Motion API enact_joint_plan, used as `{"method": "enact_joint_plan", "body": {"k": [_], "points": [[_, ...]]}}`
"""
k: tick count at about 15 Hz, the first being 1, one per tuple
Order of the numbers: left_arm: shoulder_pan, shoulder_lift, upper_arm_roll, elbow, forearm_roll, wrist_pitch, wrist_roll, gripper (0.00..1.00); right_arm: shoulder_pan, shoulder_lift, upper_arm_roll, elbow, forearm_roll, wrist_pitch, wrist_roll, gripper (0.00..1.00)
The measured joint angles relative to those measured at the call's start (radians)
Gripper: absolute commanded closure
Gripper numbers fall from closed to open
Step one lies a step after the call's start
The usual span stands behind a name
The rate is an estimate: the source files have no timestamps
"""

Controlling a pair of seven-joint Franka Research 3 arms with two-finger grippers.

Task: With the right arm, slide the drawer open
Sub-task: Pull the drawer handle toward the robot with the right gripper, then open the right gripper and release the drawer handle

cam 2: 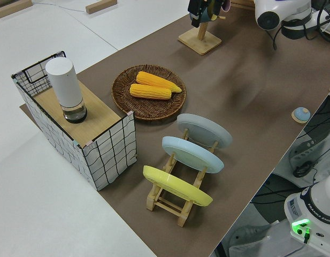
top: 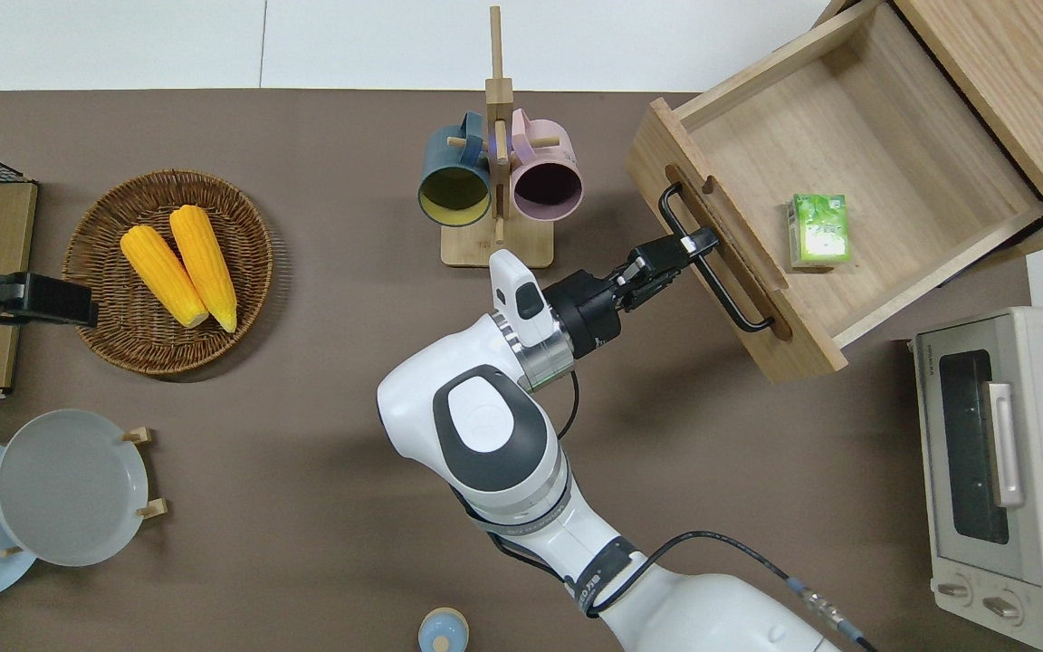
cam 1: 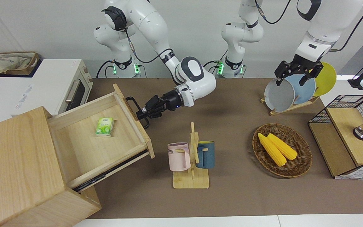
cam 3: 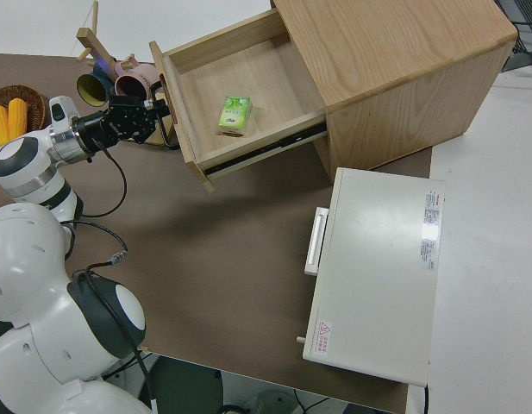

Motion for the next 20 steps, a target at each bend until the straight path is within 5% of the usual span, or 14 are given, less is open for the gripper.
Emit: {"method": "enact_joint_plan", "body": {"k": [1,2,4,16,20], "points": [[0.0,0.0,0.0,0.0,0.0,0.0,0.0,0.0,0.0,0.0,0.0,0.0,0.0,0.0,0.0,0.703],[0.0,0.0,0.0,0.0,0.0,0.0,0.0,0.0,0.0,0.0,0.0,0.0,0.0,0.0,0.0,0.289],[0.0,0.0,0.0,0.0,0.0,0.0,0.0,0.0,0.0,0.0,-0.002,0.003,0.0,-0.002,-0.006,0.02],[0.0,0.0,0.0,0.0,0.0,0.0,0.0,0.0,0.016,-0.016,-0.001,0.023,0.054,0.016,0.137,0.017],[0.0,0.0,0.0,0.0,0.0,0.0,0.0,0.0,0.018,-0.02,-0.001,0.068,0.165,0.07,0.178,0.017]]}}
